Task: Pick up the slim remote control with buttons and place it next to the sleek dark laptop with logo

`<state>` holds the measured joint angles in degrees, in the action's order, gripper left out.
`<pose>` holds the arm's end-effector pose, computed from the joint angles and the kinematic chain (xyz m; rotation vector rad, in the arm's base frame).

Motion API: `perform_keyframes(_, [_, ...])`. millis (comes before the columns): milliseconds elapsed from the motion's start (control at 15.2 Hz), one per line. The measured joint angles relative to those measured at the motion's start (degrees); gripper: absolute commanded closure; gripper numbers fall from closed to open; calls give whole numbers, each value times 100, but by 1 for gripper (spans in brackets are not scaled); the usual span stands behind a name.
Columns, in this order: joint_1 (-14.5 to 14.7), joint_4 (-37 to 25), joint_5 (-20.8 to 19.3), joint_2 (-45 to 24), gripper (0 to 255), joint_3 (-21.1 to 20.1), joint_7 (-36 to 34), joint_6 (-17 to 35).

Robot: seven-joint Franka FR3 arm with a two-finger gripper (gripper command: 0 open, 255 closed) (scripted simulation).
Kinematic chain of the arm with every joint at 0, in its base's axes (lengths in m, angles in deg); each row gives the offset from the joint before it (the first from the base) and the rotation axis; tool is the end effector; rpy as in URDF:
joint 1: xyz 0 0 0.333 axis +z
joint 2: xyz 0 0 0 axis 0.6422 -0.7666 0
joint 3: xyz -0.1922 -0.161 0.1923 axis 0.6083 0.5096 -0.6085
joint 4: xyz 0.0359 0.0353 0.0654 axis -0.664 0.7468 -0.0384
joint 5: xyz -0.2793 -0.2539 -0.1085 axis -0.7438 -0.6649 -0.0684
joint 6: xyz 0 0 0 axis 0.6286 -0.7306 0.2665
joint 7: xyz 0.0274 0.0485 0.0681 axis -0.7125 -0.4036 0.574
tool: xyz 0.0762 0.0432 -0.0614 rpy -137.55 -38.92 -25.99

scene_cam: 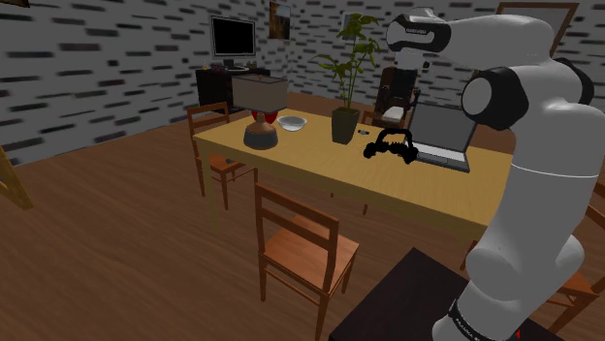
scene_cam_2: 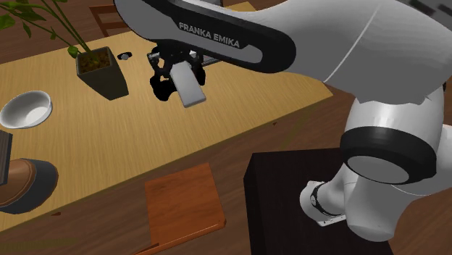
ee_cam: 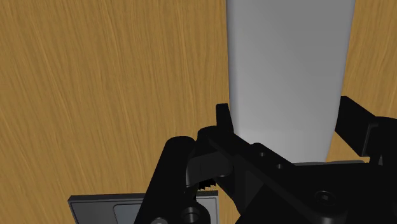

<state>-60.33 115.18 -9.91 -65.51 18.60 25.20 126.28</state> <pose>0.5120 -0.3392 0.6223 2.5826 -1.7845 -0.0168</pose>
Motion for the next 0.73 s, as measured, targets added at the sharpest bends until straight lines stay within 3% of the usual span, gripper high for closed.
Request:
perform_keyframes(396, [-86, -810, 78, -259, 255, 19, 43, -561])
perform_keyframes(726, [-485, -1155, 177, -455, 255, 193, 553, -729])
